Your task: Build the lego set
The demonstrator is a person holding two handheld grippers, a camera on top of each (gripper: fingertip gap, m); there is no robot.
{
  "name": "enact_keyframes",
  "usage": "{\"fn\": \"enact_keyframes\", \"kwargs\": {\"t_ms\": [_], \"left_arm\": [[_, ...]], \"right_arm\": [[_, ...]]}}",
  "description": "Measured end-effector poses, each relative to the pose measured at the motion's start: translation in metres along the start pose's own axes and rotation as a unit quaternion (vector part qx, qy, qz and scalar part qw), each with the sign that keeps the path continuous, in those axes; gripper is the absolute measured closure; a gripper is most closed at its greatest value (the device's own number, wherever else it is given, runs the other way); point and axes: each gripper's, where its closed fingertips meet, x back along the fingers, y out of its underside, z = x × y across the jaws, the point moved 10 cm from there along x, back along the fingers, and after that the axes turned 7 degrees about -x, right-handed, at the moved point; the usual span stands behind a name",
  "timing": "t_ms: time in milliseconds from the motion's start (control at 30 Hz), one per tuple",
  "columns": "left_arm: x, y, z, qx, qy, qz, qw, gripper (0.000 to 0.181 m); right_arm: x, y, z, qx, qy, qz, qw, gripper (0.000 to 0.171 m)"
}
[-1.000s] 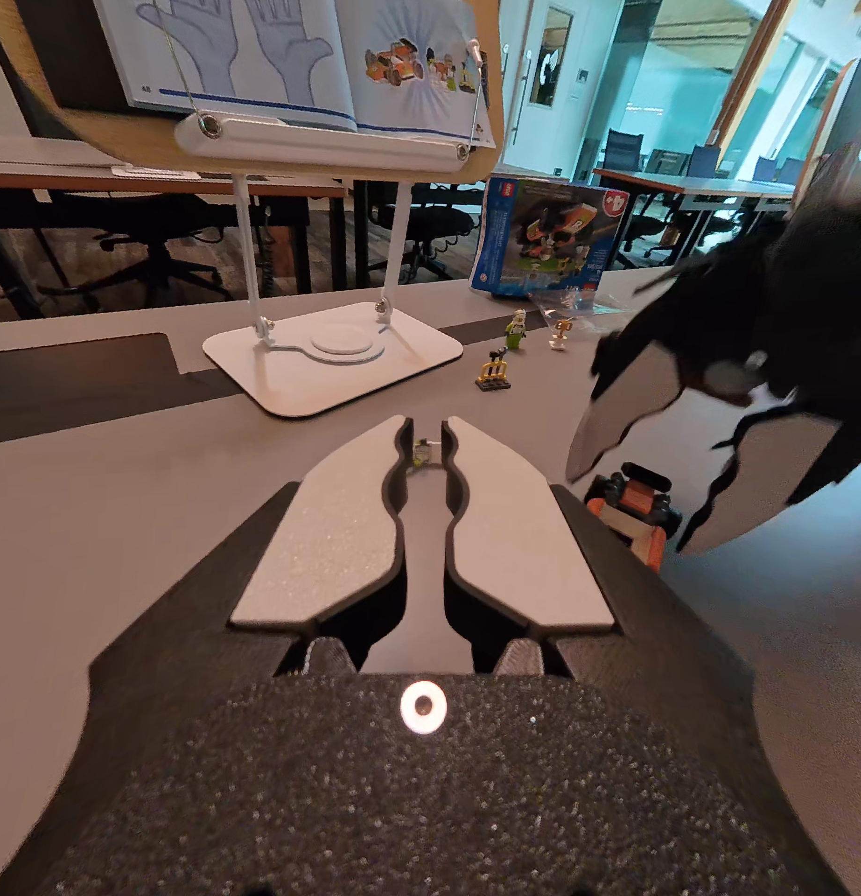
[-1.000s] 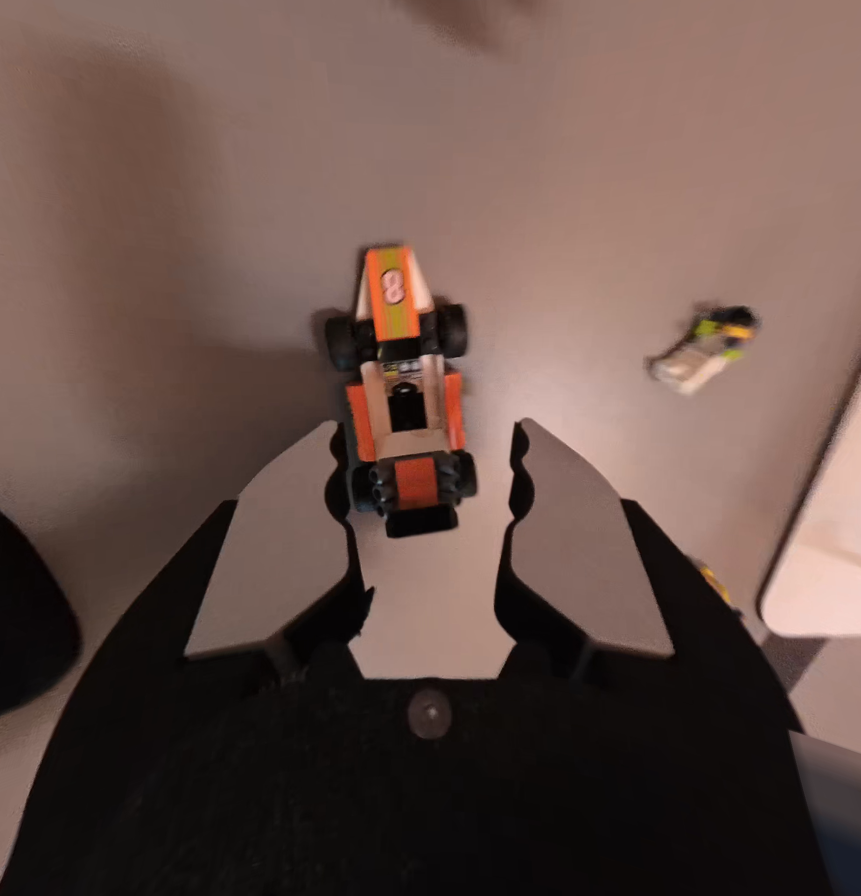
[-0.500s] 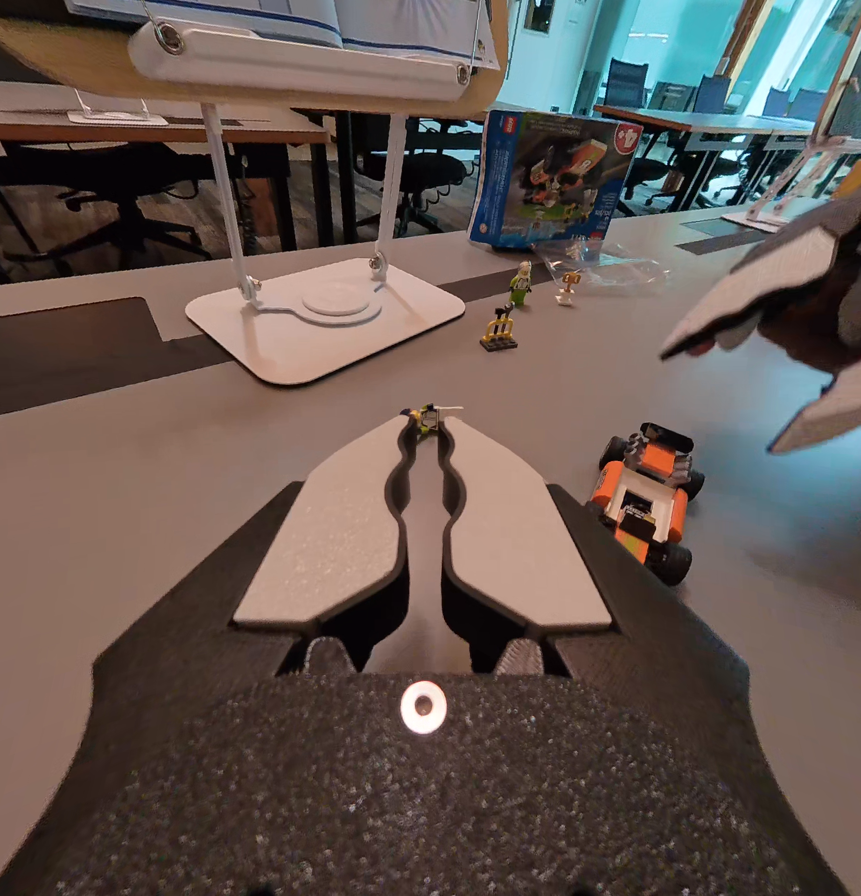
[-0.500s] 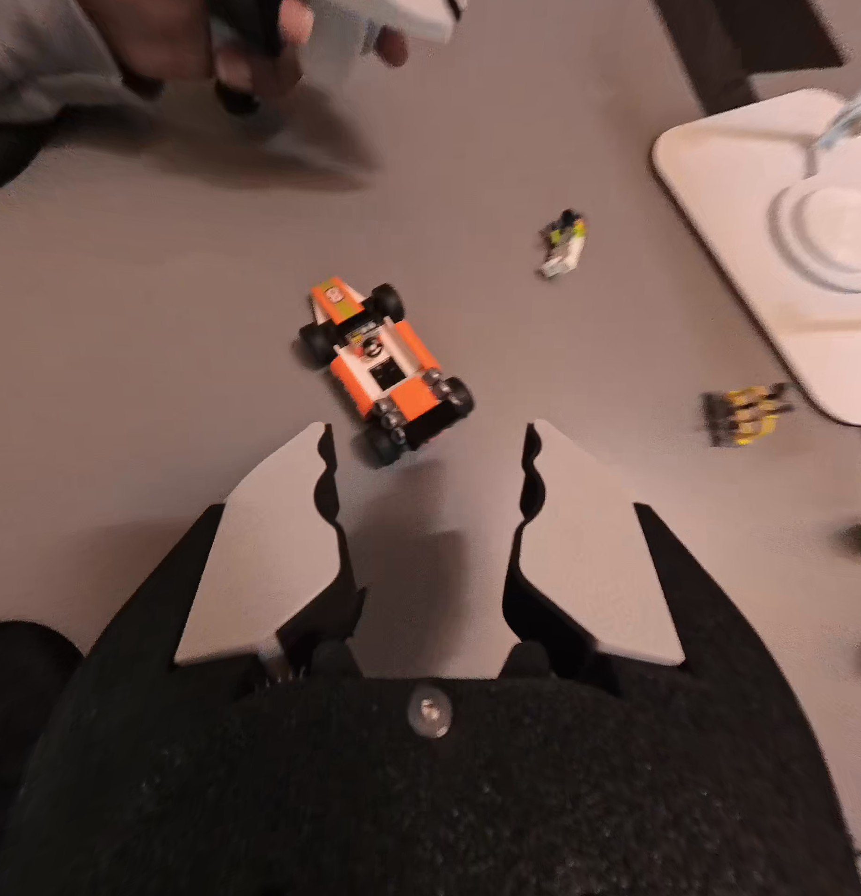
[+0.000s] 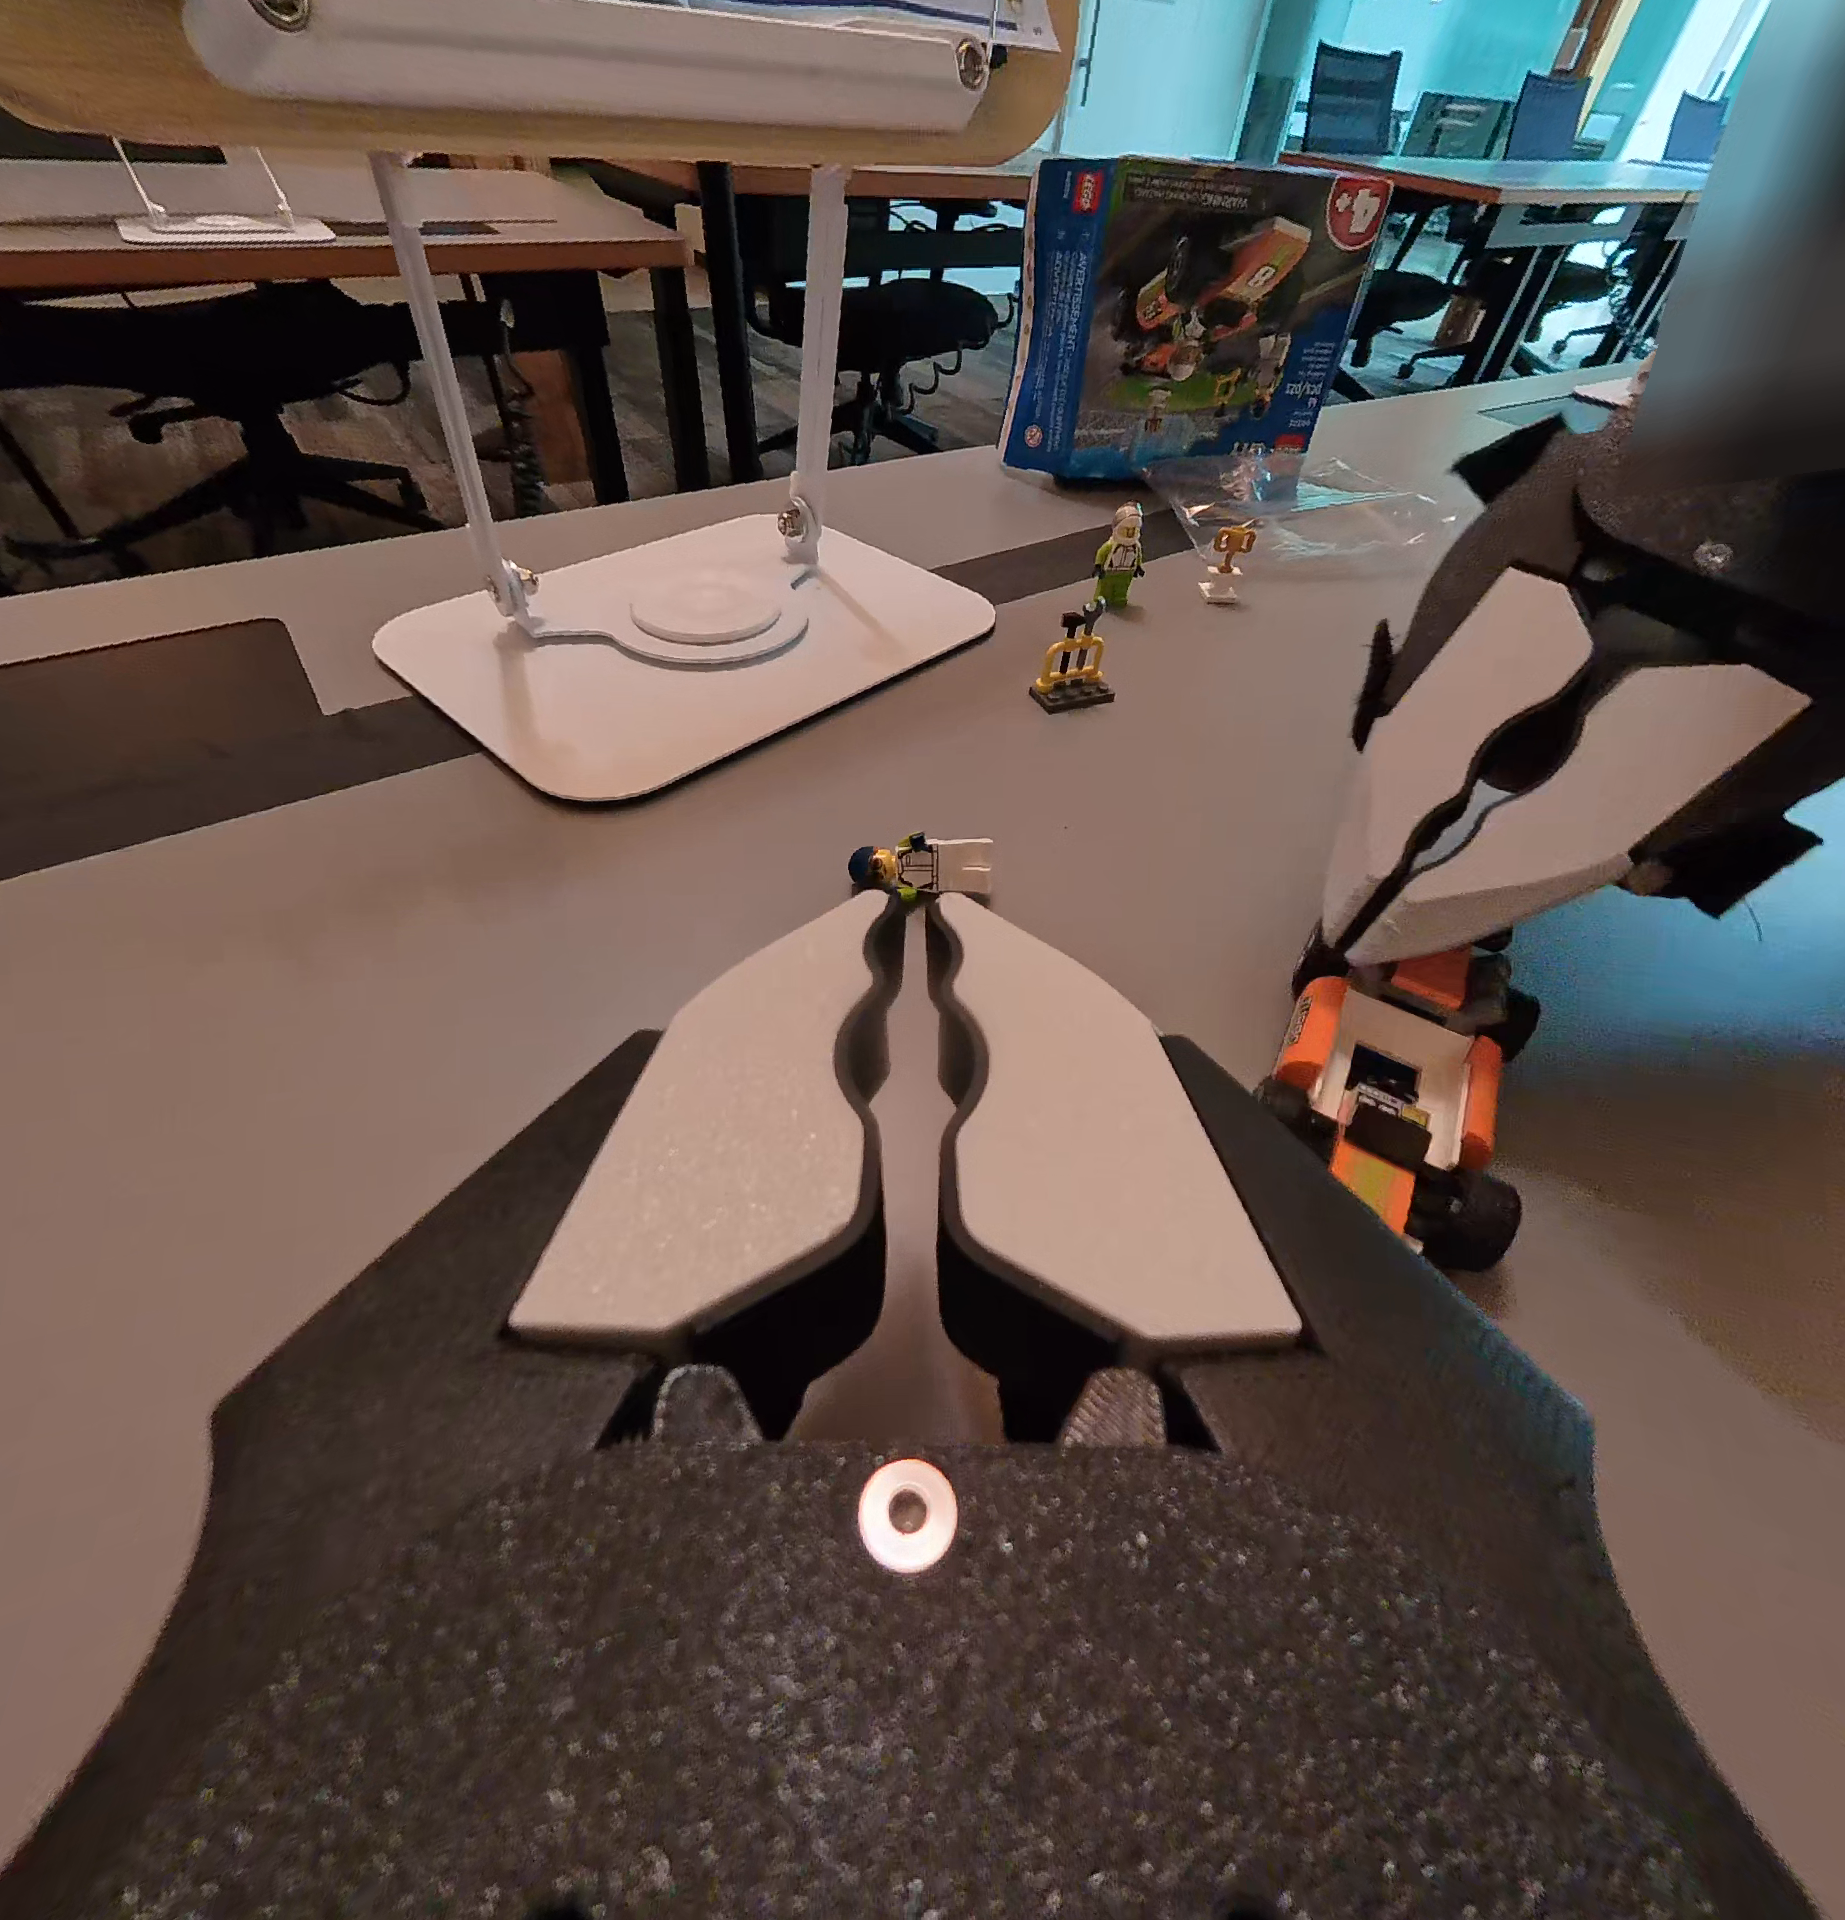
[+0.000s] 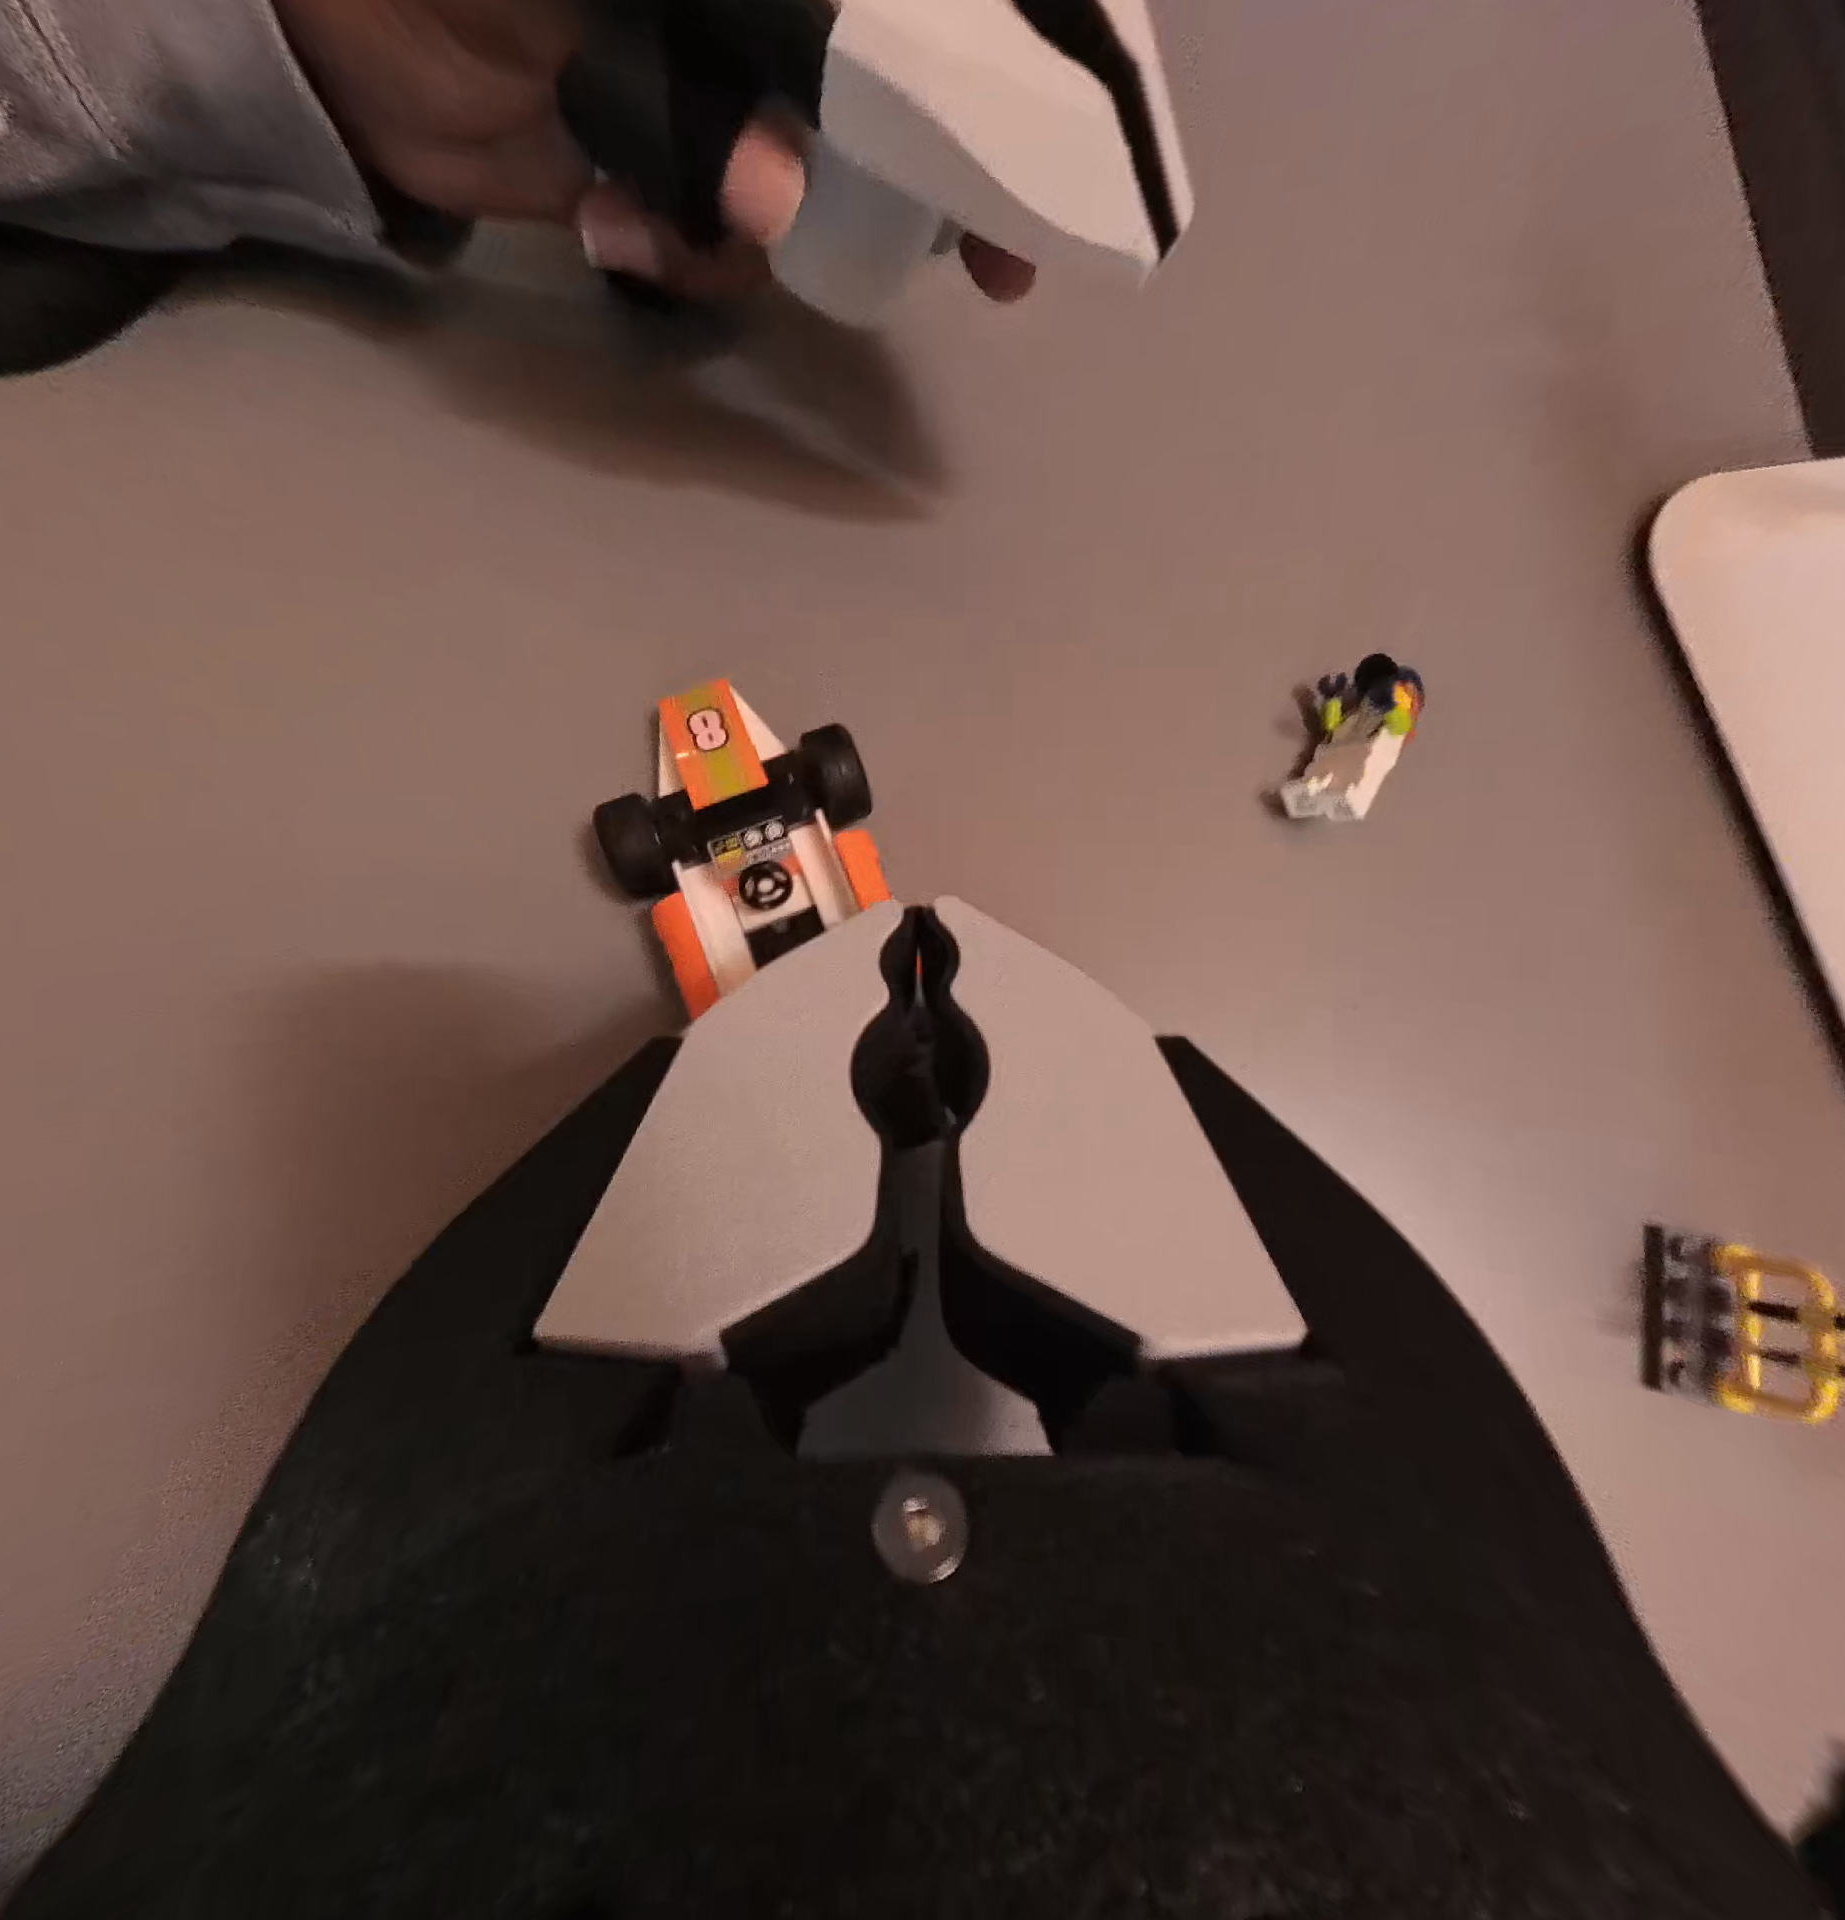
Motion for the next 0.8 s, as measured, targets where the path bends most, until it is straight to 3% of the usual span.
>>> {"fn": "enact_keyframes", "kwargs": {"t_ms": [200, 267, 367, 500, 567, 633, 800], "left_arm": [[0.003, -0.001, 0.001, 0.005, 0.017, 0.000, 1.000, 0.177], [0.002, -0.002, 0.003, 0.004, 0.042, -0.012, 0.999, 0.175], [0.001, -0.006, 0.011, -0.024, 0.086, -0.036, 0.995, 0.174], [0.001, -0.016, 0.013, -0.066, 0.053, -0.011, 0.996, 0.175], [0.003, -0.017, 0.007, -0.069, 0.022, -0.003, 0.997, 0.175], [0.010, -0.016, -0.003, -0.065, -0.021, 0.005, 0.998, 0.176], [0.029, -0.023, -0.037, -0.021, -0.143, 0.064, 0.987, 0.177]], "right_arm": [[0.003, -0.019, 0.000, 0.021, -0.011, -0.038, 0.999, 0.127], [0.009, -0.016, -0.005, 0.020, -0.015, -0.084, 0.996, 0.109], [0.006, -0.005, -0.018, 0.061, -0.003, -0.148, 0.987, 0.100], [-0.021, -0.017, -0.028, 0.131, -0.006, -0.216, 0.968, 0.099], [-0.035, -0.027, -0.027, 0.164, -0.040, -0.275, 0.947, 0.120], [-0.044, -0.040, -0.022, 0.197, -0.071, -0.319, 0.925, 0.121], [-0.069, -0.100, 0.000, 0.286, -0.089, -0.311, 0.902, 0.121]]}}
